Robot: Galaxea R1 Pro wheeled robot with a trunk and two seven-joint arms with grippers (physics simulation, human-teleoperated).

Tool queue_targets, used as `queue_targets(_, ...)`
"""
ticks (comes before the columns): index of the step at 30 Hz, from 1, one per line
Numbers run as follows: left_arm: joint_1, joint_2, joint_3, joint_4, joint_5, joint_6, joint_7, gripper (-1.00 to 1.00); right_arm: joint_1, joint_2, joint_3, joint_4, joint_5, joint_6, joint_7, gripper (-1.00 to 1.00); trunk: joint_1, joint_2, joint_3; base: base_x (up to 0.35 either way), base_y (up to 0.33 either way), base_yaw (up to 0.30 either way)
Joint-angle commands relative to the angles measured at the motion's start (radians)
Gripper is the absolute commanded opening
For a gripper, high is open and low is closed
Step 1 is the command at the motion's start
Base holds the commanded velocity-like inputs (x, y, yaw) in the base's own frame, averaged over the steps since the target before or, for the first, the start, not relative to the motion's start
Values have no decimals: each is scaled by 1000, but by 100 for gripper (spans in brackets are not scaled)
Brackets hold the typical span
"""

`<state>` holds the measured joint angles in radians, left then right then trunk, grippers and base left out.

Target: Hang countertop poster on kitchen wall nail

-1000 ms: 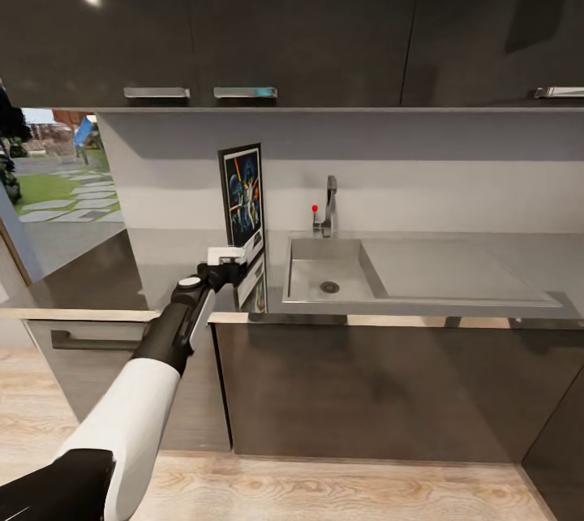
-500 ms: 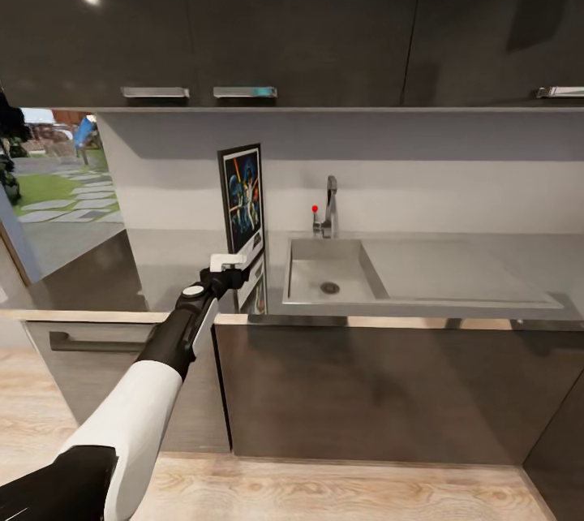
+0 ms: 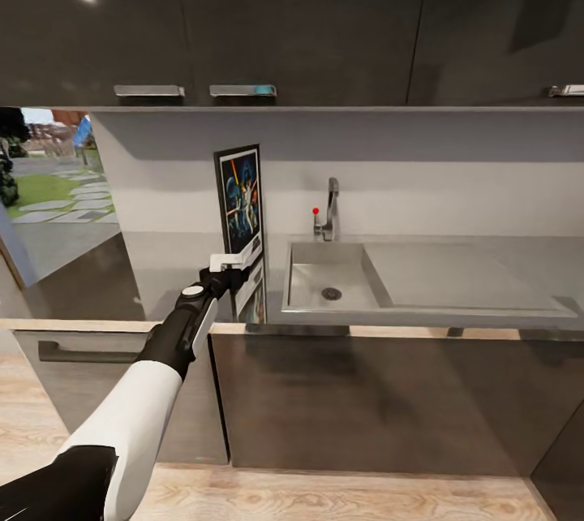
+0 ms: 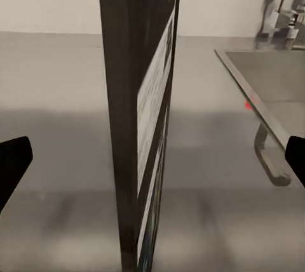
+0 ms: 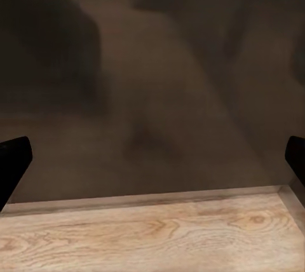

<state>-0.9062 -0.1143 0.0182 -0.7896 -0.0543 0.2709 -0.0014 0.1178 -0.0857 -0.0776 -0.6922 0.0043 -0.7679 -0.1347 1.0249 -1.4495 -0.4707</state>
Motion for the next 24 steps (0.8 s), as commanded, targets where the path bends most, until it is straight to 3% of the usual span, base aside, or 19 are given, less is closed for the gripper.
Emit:
queue_targets(1,0,-1,2,-2,-6,5,0,100,0,0,1,-1,1,-1,-3,100,0,-1,-1,137,0,0)
queue_targets(9,0,-1,3,-1,-6,5,0,100,0,0,1,-1,1,-1,-3,100,0,-1,-1,210,0,0)
queue_targets(24,0,0,4,0,-6,5,0,100,0,1,1,13,1,-1,-3,100,0,-1,-1,49,0,0)
